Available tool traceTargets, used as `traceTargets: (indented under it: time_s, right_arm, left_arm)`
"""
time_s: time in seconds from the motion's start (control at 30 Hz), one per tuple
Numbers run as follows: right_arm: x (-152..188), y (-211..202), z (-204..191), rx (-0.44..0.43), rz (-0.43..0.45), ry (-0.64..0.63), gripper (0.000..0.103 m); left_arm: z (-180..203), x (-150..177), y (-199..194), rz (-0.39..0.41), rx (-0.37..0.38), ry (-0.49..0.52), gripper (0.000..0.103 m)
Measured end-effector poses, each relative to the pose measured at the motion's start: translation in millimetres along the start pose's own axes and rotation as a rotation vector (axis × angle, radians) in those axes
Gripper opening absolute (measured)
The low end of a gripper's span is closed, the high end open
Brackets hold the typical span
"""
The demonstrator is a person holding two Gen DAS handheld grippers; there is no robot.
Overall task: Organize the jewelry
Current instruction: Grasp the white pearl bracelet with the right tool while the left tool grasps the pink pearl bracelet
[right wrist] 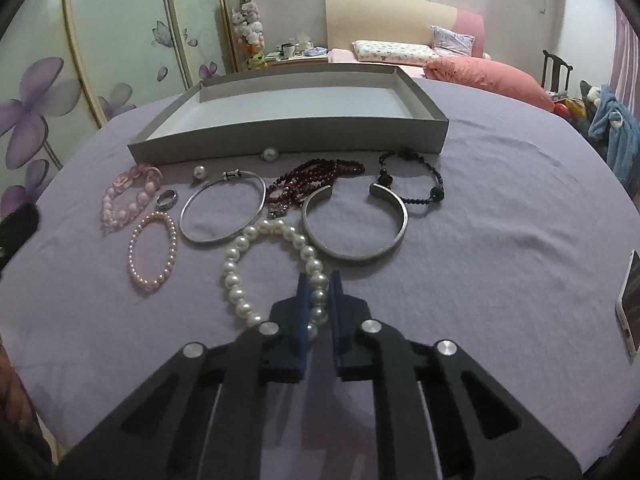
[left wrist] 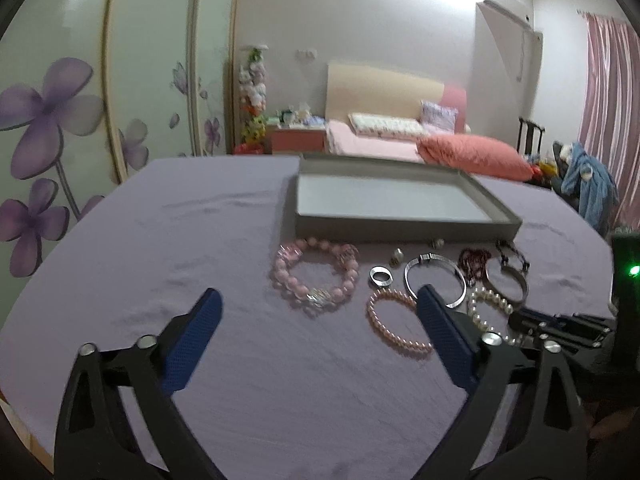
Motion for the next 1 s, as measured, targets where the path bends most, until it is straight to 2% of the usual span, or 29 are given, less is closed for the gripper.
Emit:
traceTargets:
  time_s: [0.1,0.23,0.37,0.43,0.5,0.53,0.6,0.67,0.8,1.0]
  right_arm:
    - [3,-3,10,0.008,-0.002,0.023,0.01]
    - [-1,-1,25,0.011,-0.007,0.047,0.01]
    - [-6,2,29,0.014,-0.002,0.039,0.01]
    - [-8,4,30,0.012,-0.001,0.039,0.01]
    - [-9,6,31,0.01,-0.001,0.041,0.01]
    - [-9,6,31,0.007,-0.002,0.042,0.01]
    - [-9,6,31,0.005,-0.002,0.043,0.01]
    - [-9,5,31,0.004,-0.003,0.045,0.01]
    - [-10,6,31,0.004,-0.002,0.045,0.01]
    - [-9,6,31,0.003,-0.003,0.045,0.011]
  left_arm:
    - [6,0,16,-0.079,0.023,-0.005,0.079]
    - [13,2,38,-0.17,0.063,-0.017,0.072]
    - [19,4,55,-0.223,0.07,-0.032,0.064]
    - [21,4,62,-0.242,0.067,-0.032,0.056]
    - [24,8,70,-0.273,0.054,-0.016,0.042]
    - [24,10,72,-0.284,0.044,-0.009,0.04]
    - [22,12,69,-0.282,0.026,0.009,0.026]
    - [17,14,65,-0.282,0.019,0.016,0.02]
    - [4,17,57,-0.281,-0.007,0.021,0.019]
    - [0,18,53,-0.281,0.009,0.021,0.019]
Point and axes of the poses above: each gripper's, at about its wrist camera, not at the fingertips, and y roughly the way its jaws point, z to its right, x to its underside, the point moved 1 cm from there along y, roughly the way its jaws point, and after that the axes turned 11 degrees about x, right-handed, at the moved point
